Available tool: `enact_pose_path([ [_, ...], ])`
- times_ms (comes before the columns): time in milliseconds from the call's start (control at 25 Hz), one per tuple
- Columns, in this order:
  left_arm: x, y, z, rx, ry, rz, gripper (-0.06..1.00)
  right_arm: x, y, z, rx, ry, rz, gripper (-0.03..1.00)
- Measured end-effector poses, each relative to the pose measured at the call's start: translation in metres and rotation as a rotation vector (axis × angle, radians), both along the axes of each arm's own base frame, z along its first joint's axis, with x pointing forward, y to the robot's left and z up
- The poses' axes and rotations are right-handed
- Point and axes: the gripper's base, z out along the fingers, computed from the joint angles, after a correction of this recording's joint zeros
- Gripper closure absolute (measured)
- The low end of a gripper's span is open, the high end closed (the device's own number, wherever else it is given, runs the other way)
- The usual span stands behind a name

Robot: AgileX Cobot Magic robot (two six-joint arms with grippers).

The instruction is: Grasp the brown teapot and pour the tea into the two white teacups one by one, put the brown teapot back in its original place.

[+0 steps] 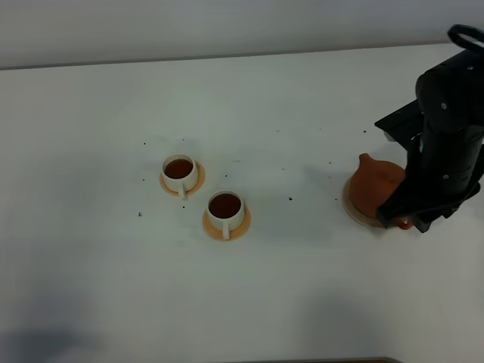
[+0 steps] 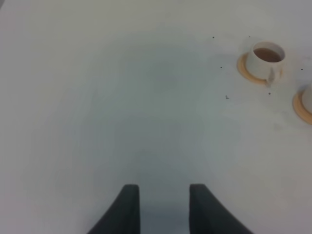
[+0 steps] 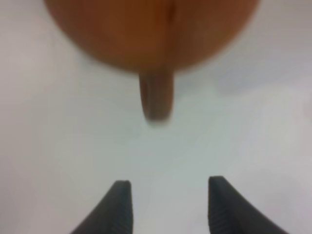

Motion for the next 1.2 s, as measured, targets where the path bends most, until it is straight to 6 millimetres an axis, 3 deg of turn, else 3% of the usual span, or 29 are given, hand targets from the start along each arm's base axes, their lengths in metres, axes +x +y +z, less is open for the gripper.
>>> enact_pose_path([
  [360, 0.000, 0.000, 0.000, 0.000, 0.000, 0.000, 0.69, -0.047, -0.025, 0.074, 0.094, -0.078, -0.032, 0.61],
  [680, 0.000, 0.000, 0.000, -0.001, 0.000, 0.000, 0.69, -0.126, -0.066, 0.098, 0.241, -0.162, -0.049, 0.65],
  [960, 0.000, 0.000, 0.000, -0.001, 0.000, 0.000, 0.69, -0.175, -0.096, 0.097, 0.308, -0.262, -0.042, 0.71],
  [1200, 0.000, 0.000, 0.000, -0.001, 0.000, 0.000, 0.69, -0.196, -0.109, 0.067, 0.330, -0.301, -0.039, 0.72],
])
